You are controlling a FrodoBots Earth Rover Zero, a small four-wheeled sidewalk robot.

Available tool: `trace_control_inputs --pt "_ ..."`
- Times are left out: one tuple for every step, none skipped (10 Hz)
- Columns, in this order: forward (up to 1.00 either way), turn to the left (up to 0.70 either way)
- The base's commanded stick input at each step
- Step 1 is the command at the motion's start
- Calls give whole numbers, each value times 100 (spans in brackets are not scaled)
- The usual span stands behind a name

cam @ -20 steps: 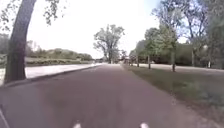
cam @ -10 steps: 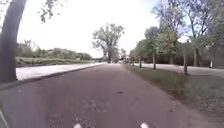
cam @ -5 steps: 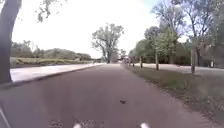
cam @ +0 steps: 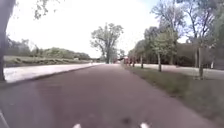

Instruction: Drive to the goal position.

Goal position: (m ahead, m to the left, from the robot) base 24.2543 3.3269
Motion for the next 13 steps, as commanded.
trace_control_inputs --pt "100 0" --pt "100 0" --pt "100 2" --pt "100 11" --pt "100 19" --pt "100 5" --pt "100 0" --pt "100 0" --pt "100 0" --pt "100 0" --pt "100 0" --pt "100 0" --pt "100 0"
